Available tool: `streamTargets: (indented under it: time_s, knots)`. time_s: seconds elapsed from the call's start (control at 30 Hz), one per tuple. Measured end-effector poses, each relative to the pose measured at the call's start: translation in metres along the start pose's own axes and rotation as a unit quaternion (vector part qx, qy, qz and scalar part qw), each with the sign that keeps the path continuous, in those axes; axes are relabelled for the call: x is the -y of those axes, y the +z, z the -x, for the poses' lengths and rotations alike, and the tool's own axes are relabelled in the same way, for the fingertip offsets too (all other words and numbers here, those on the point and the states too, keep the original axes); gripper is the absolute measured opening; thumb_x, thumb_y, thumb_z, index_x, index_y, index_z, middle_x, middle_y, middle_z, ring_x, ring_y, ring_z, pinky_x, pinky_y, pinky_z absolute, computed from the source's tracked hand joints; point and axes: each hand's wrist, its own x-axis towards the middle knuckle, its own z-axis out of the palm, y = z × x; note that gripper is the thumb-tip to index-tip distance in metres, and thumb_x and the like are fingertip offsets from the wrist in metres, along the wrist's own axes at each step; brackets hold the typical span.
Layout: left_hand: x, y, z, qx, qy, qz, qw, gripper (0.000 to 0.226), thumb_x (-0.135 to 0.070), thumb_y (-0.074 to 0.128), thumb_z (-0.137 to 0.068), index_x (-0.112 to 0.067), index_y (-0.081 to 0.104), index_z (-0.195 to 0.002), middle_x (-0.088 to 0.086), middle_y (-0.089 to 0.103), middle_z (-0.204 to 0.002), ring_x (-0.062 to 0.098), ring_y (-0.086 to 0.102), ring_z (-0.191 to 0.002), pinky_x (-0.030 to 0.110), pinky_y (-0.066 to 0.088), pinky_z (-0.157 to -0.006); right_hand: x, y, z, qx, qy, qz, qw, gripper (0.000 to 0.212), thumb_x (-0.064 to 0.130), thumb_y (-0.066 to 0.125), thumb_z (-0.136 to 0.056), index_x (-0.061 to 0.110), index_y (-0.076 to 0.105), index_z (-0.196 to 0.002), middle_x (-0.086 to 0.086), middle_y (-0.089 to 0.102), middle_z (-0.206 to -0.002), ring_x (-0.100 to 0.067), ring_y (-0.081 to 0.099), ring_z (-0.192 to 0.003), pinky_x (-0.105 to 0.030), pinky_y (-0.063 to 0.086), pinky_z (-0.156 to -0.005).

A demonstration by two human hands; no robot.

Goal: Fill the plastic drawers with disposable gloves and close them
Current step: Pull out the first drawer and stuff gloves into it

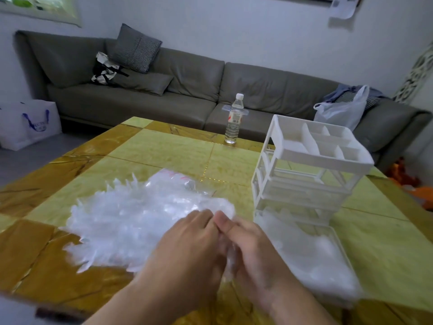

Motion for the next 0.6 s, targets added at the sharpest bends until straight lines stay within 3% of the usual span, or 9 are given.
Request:
streamTargets:
  time_s: [0.07,0.13,0.17,0.23,0.3,0.4,0.5,0.6]
  knots:
    - [-0.005,0.010,0.003,0.025,-0.007,0.026,0.999,0.012,-0.035,0.058,-0.089,-0.030,0.053,-0.099,-0.013,0.052,-0.090,0.010,0.054,-0.083,0.019,0.037,-0.068,-0.007,-0.008,-0.007,-0.087,-0.005,-0.012,0.996,0.029,0.033,0.081,-0.093,0.007,0.069,-0.086,-0.015,0.064,-0.069,-0.027,0.062,-0.058,-0.033,0.047,-0.051]
    - [-0.001,0.010,0.003,0.003,-0.044,0.060,0.997,0.014,-0.041,0.049,-0.100,-0.035,0.052,-0.112,-0.019,0.051,-0.101,0.006,0.053,-0.096,0.019,0.042,-0.076,-0.013,-0.020,-0.014,-0.146,-0.019,0.016,0.989,0.018,0.021,0.075,-0.096,0.011,0.070,-0.082,-0.020,0.063,-0.077,-0.028,0.062,-0.068,-0.038,0.051,-0.061]
    - [0.003,0.008,0.002,-0.014,-0.066,0.079,0.995,0.016,-0.040,0.048,-0.101,-0.039,0.050,-0.118,-0.022,0.049,-0.106,0.002,0.052,-0.101,0.018,0.043,-0.080,-0.016,-0.026,-0.017,-0.161,-0.032,0.052,0.985,0.023,0.021,0.074,-0.096,0.016,0.067,-0.075,-0.021,0.062,-0.079,-0.029,0.059,-0.070,-0.042,0.049,-0.066]
    - [0.015,0.002,-0.003,-0.031,-0.092,0.096,0.991,0.031,-0.037,0.057,-0.098,-0.044,0.046,-0.126,-0.029,0.044,-0.113,-0.004,0.048,-0.110,0.017,0.044,-0.086,-0.019,-0.033,-0.019,-0.157,-0.062,0.129,0.977,0.023,0.016,0.067,-0.101,0.013,0.071,-0.079,-0.023,0.072,-0.085,-0.030,0.063,-0.075,-0.048,0.051,-0.071]
    - [0.027,-0.005,-0.007,-0.025,-0.085,0.097,0.991,0.054,-0.040,0.067,-0.094,-0.046,0.040,-0.140,-0.032,0.038,-0.133,-0.010,0.037,-0.129,0.015,0.037,-0.100,-0.017,-0.034,-0.018,-0.139,-0.094,0.206,0.964,0.022,0.014,0.061,-0.105,0.019,0.079,-0.094,-0.016,0.078,-0.090,-0.024,0.068,-0.080,-0.044,0.054,-0.073]
    - [0.040,-0.009,-0.009,0.052,-0.093,0.123,0.987,0.073,-0.056,0.069,-0.090,-0.052,0.031,-0.152,-0.038,0.031,-0.149,-0.012,0.023,-0.141,0.017,0.027,-0.110,-0.011,-0.030,-0.012,-0.091,-0.132,0.264,0.951,0.026,0.017,0.061,-0.107,0.029,0.078,-0.093,0.006,0.068,-0.072,-0.011,0.061,-0.071,-0.036,0.049,-0.070]
    - [0.045,-0.004,-0.009,0.075,-0.111,0.115,0.984,0.036,-0.057,0.068,-0.091,-0.044,0.058,-0.122,-0.034,0.059,-0.114,-0.011,0.050,-0.112,0.014,0.039,-0.090,-0.011,-0.027,-0.010,-0.060,-0.144,0.257,0.954,0.025,0.033,0.058,-0.107,0.016,0.074,-0.095,-0.001,0.060,-0.075,-0.016,0.054,-0.076,-0.039,0.046,-0.074]
    - [0.044,-0.001,-0.011,0.034,-0.123,0.139,0.982,0.018,-0.048,0.069,-0.093,-0.033,0.061,-0.091,-0.018,0.065,-0.082,0.003,0.059,-0.085,0.026,0.046,-0.072,-0.012,-0.029,-0.008,-0.052,-0.142,0.253,0.955,0.032,0.047,0.061,-0.099,0.016,0.069,-0.095,-0.010,0.068,-0.083,-0.027,0.063,-0.080,-0.043,0.052,-0.077]
